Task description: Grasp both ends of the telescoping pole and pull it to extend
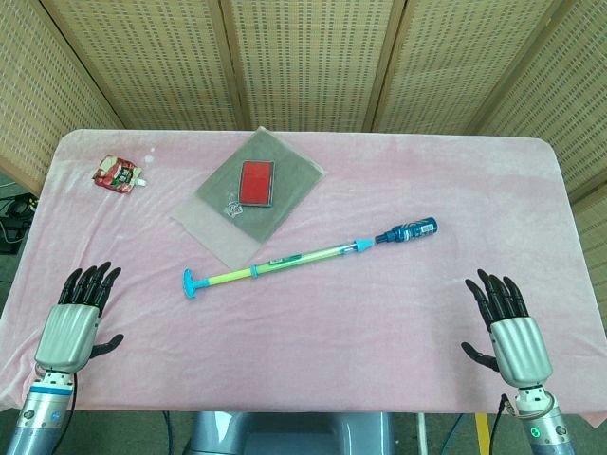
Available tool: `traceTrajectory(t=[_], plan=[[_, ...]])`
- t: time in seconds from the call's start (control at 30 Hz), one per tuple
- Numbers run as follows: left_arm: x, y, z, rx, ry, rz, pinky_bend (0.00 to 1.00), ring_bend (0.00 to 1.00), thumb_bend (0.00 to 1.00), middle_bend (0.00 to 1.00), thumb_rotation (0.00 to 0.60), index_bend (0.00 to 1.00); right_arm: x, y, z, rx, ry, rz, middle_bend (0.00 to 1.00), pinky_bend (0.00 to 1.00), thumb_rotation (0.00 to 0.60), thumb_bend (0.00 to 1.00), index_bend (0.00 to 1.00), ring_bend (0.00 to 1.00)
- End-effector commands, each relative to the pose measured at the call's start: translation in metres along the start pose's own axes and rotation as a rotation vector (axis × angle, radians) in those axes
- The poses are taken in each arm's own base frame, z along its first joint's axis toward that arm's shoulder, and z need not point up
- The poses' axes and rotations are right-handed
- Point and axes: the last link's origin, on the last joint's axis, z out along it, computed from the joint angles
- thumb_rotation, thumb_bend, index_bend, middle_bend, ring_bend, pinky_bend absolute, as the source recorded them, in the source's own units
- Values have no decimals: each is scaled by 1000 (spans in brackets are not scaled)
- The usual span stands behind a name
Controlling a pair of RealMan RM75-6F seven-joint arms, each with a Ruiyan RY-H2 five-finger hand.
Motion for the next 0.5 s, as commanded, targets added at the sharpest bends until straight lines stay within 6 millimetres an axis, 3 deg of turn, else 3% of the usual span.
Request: traceTrajectory(t=[0.03,0.5], plan=[[0,0,0,2,-3,0,0,0,63,0,600,0,0,0,0,1,0,1,0,0,600,193,40,0],[-1,0,2,13,-24,-7,0,0,64,0,600,0,3,1,1,-15,0,23,0,0,600,194,39,0]])
